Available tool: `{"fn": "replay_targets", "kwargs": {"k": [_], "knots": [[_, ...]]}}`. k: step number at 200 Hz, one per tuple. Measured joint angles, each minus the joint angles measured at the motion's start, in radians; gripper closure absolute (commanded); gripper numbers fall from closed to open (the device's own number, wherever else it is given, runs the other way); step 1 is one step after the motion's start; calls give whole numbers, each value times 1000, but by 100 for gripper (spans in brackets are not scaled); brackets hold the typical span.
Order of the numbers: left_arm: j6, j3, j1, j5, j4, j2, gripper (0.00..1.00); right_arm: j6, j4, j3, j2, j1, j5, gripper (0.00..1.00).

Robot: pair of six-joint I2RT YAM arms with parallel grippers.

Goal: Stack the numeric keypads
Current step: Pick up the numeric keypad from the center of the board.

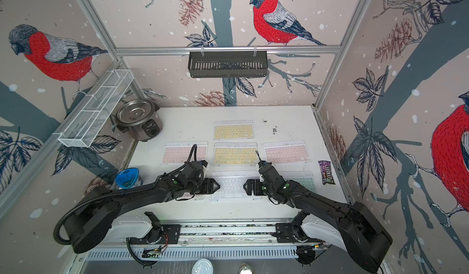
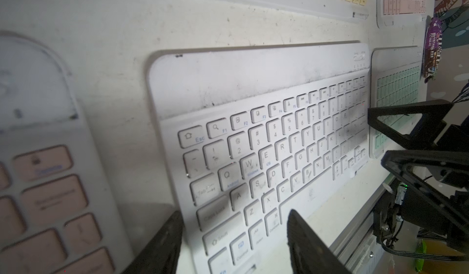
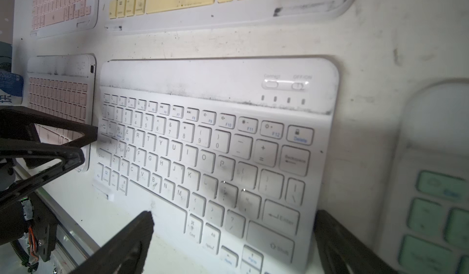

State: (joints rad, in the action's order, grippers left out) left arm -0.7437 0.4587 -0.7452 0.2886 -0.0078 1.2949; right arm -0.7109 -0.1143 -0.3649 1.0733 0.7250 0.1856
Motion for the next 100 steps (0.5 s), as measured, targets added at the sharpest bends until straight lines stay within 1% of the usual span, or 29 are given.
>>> {"fn": "replay_targets", "kwargs": {"k": [100], "knots": [[0,0,-3,-2,2,0,35,-18,7,2,-1,0,0,0]]}}
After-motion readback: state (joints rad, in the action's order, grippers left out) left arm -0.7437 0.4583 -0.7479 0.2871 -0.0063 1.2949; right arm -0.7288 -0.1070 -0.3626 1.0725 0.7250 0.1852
